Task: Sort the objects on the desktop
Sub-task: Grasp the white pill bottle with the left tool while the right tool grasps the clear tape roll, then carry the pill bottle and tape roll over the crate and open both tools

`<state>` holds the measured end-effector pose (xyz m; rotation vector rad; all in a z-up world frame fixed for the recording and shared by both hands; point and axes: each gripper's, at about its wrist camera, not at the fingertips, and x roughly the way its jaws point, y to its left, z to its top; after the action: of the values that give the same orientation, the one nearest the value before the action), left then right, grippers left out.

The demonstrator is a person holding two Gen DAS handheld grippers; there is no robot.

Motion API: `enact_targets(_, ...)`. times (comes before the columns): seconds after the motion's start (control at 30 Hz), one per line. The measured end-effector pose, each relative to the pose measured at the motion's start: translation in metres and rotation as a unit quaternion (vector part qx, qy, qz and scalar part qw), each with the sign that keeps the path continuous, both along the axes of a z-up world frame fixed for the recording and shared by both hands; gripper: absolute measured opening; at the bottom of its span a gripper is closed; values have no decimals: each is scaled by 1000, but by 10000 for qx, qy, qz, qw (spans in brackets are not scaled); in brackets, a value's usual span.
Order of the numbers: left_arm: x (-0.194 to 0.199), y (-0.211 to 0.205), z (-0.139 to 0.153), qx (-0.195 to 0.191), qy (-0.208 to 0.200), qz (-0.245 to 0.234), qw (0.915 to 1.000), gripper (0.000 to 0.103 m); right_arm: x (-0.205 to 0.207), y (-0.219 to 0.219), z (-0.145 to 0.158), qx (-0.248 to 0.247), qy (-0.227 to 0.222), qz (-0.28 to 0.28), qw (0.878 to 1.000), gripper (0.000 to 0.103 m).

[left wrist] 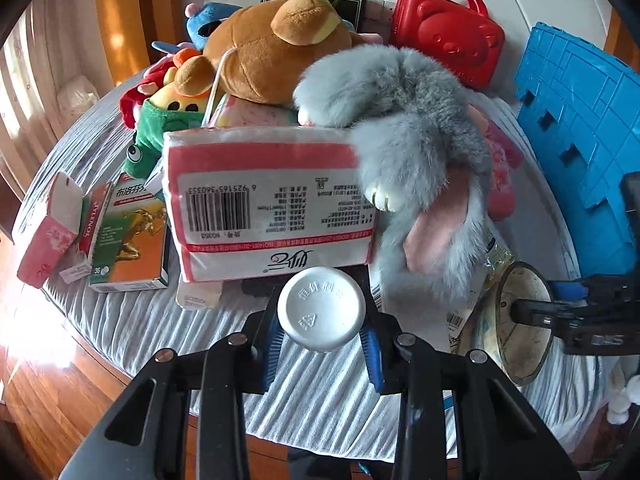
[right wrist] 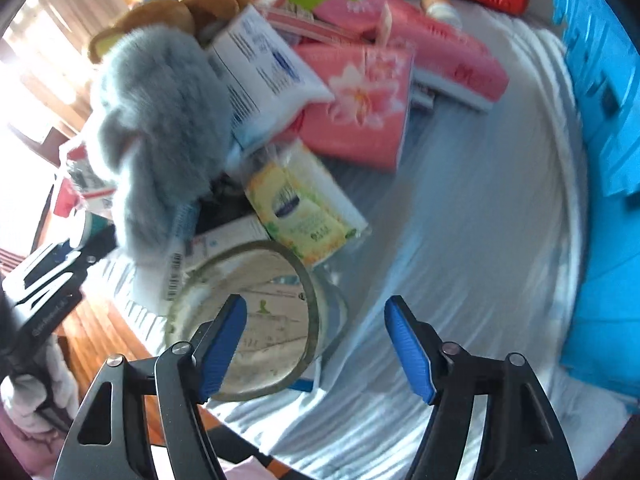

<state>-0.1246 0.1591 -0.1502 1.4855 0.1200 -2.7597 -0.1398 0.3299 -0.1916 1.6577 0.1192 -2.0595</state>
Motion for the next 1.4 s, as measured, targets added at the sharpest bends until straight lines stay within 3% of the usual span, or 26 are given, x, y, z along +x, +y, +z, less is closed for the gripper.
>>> enact_targets(0.03,-2,1,-1,-14,7,-29,10000,34,-2,-2,-8,40,-78,-12,10000,28)
enact_targets(0.07,-1,3,0,-18,15,-63,10000,34,-4,-2,-12,17,-99,-29,9999,24)
enact_targets(0.2,3,4,18,48,255,-115,9996,34,-1,-5,13,-3,317,78,9995,23)
enact_targets(0.43,6,20,82,-172,1032,-360,9939,34,9,-3,104,-391,1372,209,9896,22)
enact_targets(0.7,-11,61,164,-239,1815,-873,9792,34,-3,17,218,-541,2720,-106,9607,22)
enact_targets(0.93,-40,119,226,-246,2163,-1435,9654,34,-16,77,305,-348,3552,-743,9312,22)
enact_targets(1.07,-50,164,256,-211,2363,-1837,9539,34,-21,130,339,-63,3770,-1186,9185,22)
enact_targets(1.23,-54,234,289,-44,2475,-2410,9384,34,-27,198,357,367,3762,-1695,9101,22)
enact_targets(1.3,-57,265,296,4,2411,-2687,9326,34,-34,229,357,584,3620,-1891,9109,22)
enact_targets(1.4,-69,319,298,107,1957,-3289,9238,34,-46,266,347,906,3339,-2043,9157,22)
